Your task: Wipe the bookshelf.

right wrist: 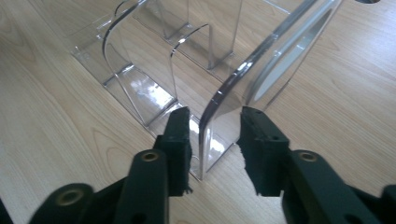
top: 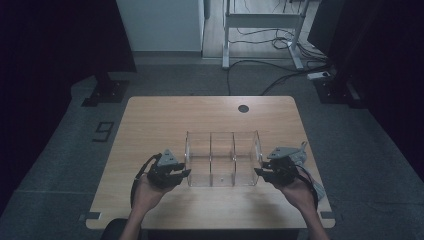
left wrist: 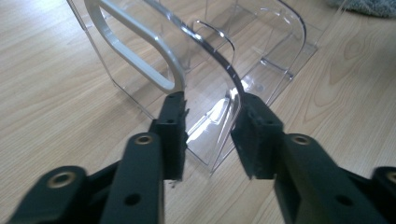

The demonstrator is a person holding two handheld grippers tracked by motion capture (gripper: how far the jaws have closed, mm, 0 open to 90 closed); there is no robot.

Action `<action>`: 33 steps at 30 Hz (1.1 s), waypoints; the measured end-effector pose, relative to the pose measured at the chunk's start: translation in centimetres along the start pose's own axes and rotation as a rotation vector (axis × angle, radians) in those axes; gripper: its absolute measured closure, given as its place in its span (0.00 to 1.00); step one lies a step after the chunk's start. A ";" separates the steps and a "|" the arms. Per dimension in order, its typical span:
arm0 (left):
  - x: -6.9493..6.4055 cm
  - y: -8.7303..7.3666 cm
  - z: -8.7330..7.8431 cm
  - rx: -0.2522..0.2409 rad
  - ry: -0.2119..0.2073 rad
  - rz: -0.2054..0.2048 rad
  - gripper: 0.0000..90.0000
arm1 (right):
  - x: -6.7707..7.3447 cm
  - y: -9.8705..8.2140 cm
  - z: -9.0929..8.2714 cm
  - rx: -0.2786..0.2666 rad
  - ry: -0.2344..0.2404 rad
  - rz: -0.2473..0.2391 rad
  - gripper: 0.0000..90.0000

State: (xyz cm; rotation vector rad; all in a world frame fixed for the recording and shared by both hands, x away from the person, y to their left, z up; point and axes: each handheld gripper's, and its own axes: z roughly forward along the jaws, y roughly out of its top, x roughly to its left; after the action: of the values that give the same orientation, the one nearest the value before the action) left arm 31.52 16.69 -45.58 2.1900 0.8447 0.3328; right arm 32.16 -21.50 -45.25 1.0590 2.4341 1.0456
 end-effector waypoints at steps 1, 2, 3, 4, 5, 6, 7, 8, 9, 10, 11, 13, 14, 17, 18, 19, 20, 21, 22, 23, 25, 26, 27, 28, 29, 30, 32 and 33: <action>0.0 0.0 0.1 0.001 -0.005 -0.002 0.75 | 0.0 0.0 0.0 -0.004 -0.004 0.003 0.73; 0.1 -0.1 0.2 -0.003 -0.010 -0.006 0.76 | -0.1 -0.1 0.0 -0.005 -0.005 0.005 0.75; 0.2 -0.1 0.3 -0.006 -0.008 -0.006 0.76 | -0.2 -0.1 0.0 -0.009 -0.001 0.007 0.75; 0.3 -0.1 0.3 -0.007 -0.007 -0.008 0.77 | -0.3 -0.2 0.1 -0.014 0.005 0.011 0.75; 0.4 -0.1 0.3 -0.008 -0.008 -0.012 0.77 | -0.4 -0.2 0.1 -0.019 0.009 0.015 0.75; 0.5 -0.1 0.3 -0.008 -0.006 -0.013 0.77 | -0.5 -0.2 0.2 -0.022 0.012 0.014 0.75; 0.5 -0.1 0.4 -0.011 -0.003 -0.015 0.78 | -0.5 -0.1 0.3 -0.024 0.010 0.012 0.75; 0.7 0.0 0.4 -0.014 -0.002 -0.017 0.78 | -0.5 -0.1 0.4 -0.026 0.005 0.009 0.75; 0.8 0.0 0.5 -0.016 -0.002 -0.021 0.78 | -0.5 0.0 0.5 -0.027 0.001 0.004 0.75; 0.9 0.0 0.5 -0.016 -0.003 -0.026 0.78 | -0.5 0.0 0.6 -0.032 -0.006 0.000 0.75; 1.0 0.1 0.6 -0.017 -0.001 -0.028 0.78 | -0.5 0.1 0.6 -0.033 -0.011 -0.002 0.75; 1.3 0.2 0.7 -0.019 0.000 -0.028 0.78 | -0.6 0.2 0.9 -0.037 -0.015 0.002 0.75; 1.4 0.2 0.8 -0.019 0.001 -0.028 0.78 | -0.7 0.3 0.9 -0.037 -0.012 0.002 0.75; 1.8 0.5 0.9 -0.019 0.008 -0.026 0.78 | -1.0 0.5 1.3 -0.041 -0.012 0.007 0.75; 1.9 0.6 1.0 -0.019 0.012 -0.026 0.78 | -1.1 0.6 1.4 -0.042 -0.011 0.007 0.75; 1.9 0.6 1.1 -0.019 0.015 -0.024 0.78 | -1.2 0.8 1.5 -0.041 -0.010 0.011 0.75; 2.1 0.8 1.2 -0.018 0.018 -0.025 0.79 | -1.3 0.8 1.5 -0.040 -0.014 0.011 0.75; 2.2 0.8 1.3 -0.018 0.020 -0.023 0.79 | -1.4 1.0 1.7 -0.038 -0.015 0.012 0.75; 2.4 1.0 1.4 -0.018 0.022 -0.026 0.79 | -1.5 1.1 1.8 -0.040 -0.019 0.014 0.75; 2.6 1.0 1.5 -0.019 0.022 -0.028 0.79 | -1.6 1.2 1.9 -0.036 -0.017 0.014 0.75; 3.0 1.3 1.7 -0.022 0.022 -0.034 0.79 | -1.9 1.5 2.1 -0.034 -0.019 0.017 0.75; 3.2 1.3 1.8 -0.023 0.022 -0.037 0.79 | -2.0 1.6 2.2 -0.035 -0.023 0.017 0.75; 3.4 1.5 1.9 -0.024 0.023 -0.038 0.80 | -2.1 1.7 2.4 -0.033 -0.026 0.017 0.75; 3.5 1.6 2.0 -0.023 0.023 -0.041 0.80 | -2.2 1.9 2.5 -0.034 -0.026 0.018 0.75; 3.7 1.7 2.1 -0.023 0.025 -0.038 0.80 | -2.3 2.0 2.6 -0.033 -0.027 0.019 0.75; 3.9 1.8 2.2 -0.021 0.025 -0.038 0.80 | -2.4 2.1 2.7 -0.036 -0.031 0.021 0.75; 4.2 2.0 2.4 -0.020 0.025 -0.038 0.80 | -2.7 2.3 2.9 -0.036 -0.029 0.026 0.75; 4.4 2.1 2.5 -0.021 0.025 -0.037 0.80 | -2.9 2.4 3.0 -0.035 -0.028 0.028 0.75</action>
State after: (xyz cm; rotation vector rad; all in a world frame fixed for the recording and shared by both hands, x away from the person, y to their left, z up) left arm 36.96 17.14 -45.89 2.1526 0.8903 0.3506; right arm 36.88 -20.95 -45.71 1.0916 2.3766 1.0709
